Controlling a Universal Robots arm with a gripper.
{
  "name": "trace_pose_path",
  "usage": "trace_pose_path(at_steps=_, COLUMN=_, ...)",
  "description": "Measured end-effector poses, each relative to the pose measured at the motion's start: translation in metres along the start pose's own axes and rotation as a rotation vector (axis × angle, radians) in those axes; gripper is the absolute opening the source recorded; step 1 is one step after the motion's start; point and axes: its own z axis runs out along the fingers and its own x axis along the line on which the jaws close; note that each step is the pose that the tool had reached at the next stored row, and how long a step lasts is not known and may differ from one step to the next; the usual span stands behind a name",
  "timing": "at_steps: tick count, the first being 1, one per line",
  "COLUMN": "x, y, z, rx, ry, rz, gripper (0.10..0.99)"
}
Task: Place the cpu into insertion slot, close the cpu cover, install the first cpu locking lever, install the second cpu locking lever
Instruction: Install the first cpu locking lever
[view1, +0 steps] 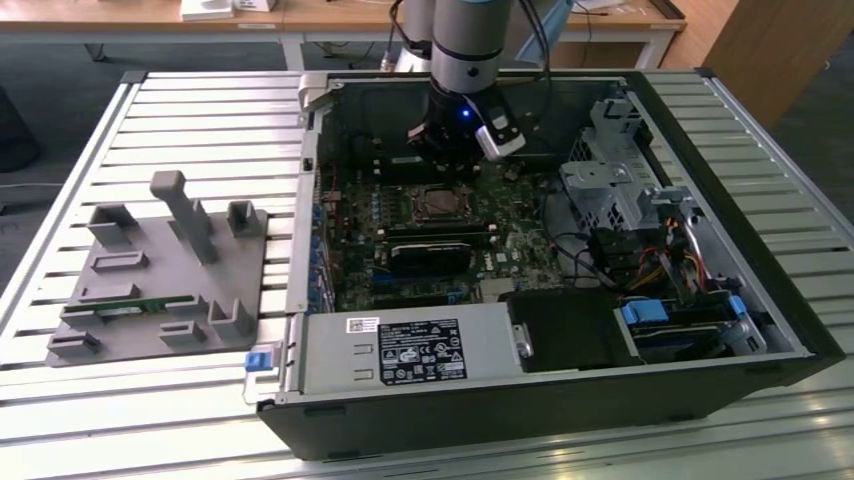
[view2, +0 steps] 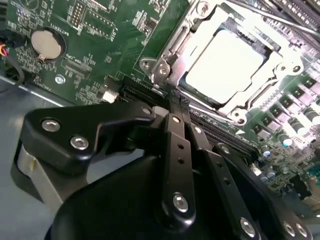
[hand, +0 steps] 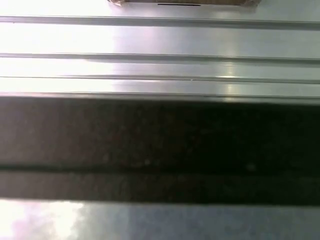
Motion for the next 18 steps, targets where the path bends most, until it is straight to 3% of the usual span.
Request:
trace_pose_path(at_steps=10, x=0.0, y=-0.0001, z=0.0018, rx=0.025, ry=0.0001, rz=0.0, gripper=0.106)
trace_pose_path(at_steps=18, x=0.0, y=-0.0001, z=0.0048, rx=0.022, ry=-0.0001, rz=0.0, gripper=0.106)
